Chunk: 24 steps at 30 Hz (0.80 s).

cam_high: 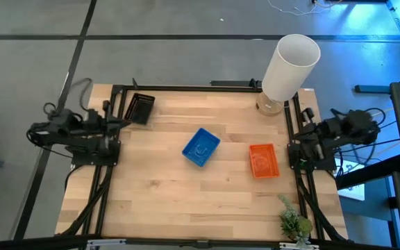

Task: Stack baskets by color
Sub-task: Return to Home Position

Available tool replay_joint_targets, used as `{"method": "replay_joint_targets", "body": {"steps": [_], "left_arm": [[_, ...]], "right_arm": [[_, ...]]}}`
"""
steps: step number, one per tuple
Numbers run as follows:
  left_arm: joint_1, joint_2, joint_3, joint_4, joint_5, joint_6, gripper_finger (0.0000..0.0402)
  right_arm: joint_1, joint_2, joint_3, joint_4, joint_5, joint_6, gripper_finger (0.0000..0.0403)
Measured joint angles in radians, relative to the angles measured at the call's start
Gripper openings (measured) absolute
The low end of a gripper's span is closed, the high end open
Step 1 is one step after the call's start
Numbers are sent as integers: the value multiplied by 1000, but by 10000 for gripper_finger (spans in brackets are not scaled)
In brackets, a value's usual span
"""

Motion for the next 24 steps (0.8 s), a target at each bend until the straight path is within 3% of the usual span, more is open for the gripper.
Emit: {"method": "replay_joint_targets", "body": {"steps": [16,24], "left_arm": [[1,1,-388,315,-82,13,0],[4,4,-520,402,-97,5,0]], "right_arm": [[-2,0,-484,579,-49,-7,0],[-4,0,-601,642,3,-15,0]]}}
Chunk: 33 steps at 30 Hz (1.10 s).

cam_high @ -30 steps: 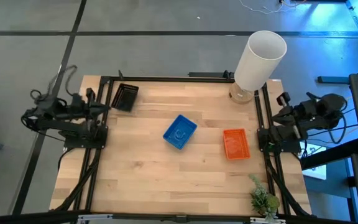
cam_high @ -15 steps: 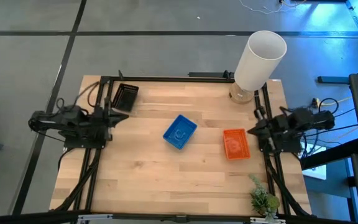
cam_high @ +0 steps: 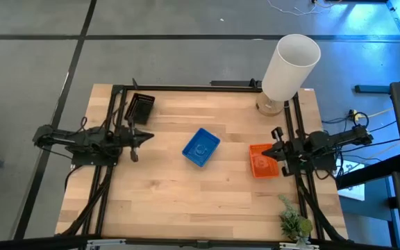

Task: Stack baskets by color
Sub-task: Return to Home Position

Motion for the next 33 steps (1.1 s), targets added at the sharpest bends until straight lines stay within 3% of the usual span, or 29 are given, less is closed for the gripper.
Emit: {"method": "replay_joint_targets", "body": {"steps": [7,16,33], "left_arm": [[31,-2,0,-7,12,80,0],[41,-3,0,-8,12,71,0],[41,-3,0,-10,11,109,0]], "right_arm": [[-8,0,1,-82,-2,-120,0],[-9,0,1,-97,149,-146,0],[-9,0,1,-123,148,-150,0]]}}
